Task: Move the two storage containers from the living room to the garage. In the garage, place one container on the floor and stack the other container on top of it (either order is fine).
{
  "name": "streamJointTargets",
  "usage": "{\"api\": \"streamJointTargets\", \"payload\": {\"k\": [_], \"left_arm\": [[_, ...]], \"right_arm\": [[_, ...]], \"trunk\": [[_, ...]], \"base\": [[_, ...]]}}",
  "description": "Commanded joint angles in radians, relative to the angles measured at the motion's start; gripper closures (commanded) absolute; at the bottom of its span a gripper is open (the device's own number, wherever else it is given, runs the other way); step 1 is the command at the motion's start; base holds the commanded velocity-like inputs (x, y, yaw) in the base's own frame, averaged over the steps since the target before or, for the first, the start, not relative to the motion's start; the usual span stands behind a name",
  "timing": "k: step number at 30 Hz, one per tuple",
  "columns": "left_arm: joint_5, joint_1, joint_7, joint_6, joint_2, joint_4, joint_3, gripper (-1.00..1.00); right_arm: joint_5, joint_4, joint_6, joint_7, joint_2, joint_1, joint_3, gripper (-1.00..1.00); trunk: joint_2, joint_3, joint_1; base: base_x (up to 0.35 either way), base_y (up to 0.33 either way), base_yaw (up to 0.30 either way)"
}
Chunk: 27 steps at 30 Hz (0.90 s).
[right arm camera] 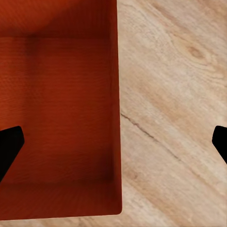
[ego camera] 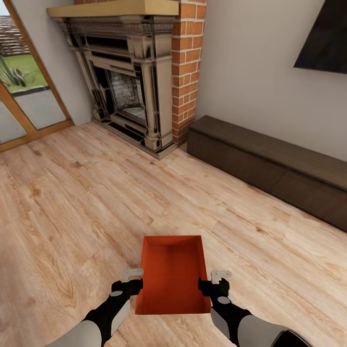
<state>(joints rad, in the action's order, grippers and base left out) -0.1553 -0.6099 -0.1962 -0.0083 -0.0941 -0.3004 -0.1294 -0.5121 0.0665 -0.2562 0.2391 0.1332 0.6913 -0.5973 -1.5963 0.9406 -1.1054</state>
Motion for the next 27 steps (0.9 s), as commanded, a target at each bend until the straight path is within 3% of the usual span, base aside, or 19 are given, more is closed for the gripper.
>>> {"api": "streamJointTargets", "payload": {"k": [1, 27], "left_arm": [[-0.010, -0.001, -0.006, -0.001, 0.001, 0.000, -0.009, -1.00], [-0.010, 0.000, -0.006, -0.001, 0.001, 0.000, -0.007, -1.00]], "right_arm": [[-0.008, -0.001, -0.003, 0.003, 0.001, 0.001, -0.009, -1.00], [-0.008, -0.001, -0.002, 0.003, 0.002, 0.001, -0.009, -1.00]], "trunk": [[-0.008, 0.004, -0.004], [-0.190, 0.085, -0.104]], "base": [[0.000, 0.000, 0.000], [0.000, 0.000, 0.000]]}}
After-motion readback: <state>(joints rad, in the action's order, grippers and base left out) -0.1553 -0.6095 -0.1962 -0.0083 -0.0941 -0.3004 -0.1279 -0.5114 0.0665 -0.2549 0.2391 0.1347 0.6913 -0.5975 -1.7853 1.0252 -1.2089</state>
